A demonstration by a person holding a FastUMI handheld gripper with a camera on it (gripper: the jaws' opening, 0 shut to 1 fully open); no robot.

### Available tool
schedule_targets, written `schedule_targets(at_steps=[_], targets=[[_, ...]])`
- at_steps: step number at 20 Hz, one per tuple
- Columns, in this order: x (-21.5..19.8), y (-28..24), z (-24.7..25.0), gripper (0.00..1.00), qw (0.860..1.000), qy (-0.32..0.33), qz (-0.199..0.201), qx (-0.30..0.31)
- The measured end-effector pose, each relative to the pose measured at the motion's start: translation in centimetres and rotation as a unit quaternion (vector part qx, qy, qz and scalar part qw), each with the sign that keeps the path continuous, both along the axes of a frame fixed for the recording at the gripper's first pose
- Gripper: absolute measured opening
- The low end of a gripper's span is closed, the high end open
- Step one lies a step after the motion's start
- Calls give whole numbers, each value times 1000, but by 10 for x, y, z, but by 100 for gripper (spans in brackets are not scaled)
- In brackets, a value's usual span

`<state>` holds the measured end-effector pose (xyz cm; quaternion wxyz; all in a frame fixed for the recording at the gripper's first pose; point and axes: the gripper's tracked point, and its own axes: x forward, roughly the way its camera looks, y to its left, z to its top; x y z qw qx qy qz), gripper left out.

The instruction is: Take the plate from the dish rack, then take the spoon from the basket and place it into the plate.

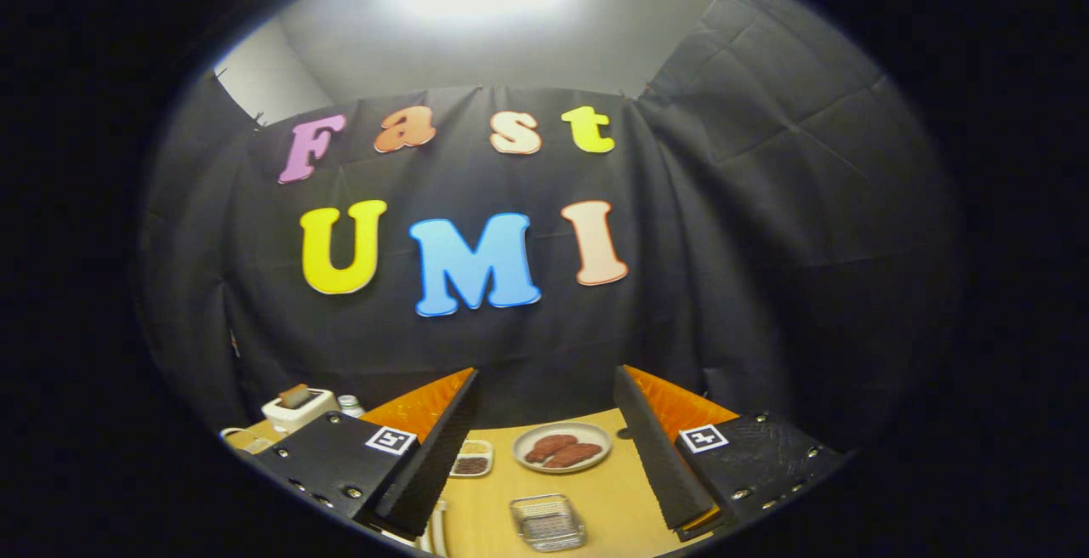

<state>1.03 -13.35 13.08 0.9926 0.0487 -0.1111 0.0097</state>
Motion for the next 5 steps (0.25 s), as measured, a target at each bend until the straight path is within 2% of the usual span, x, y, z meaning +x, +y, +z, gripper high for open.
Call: schedule_targets(at_steps=[2, 5], targets=[[15, -38, -23, 97, 999, 8, -38, -16], [31, -79, -58, 97, 997, 18, -61, -41]])
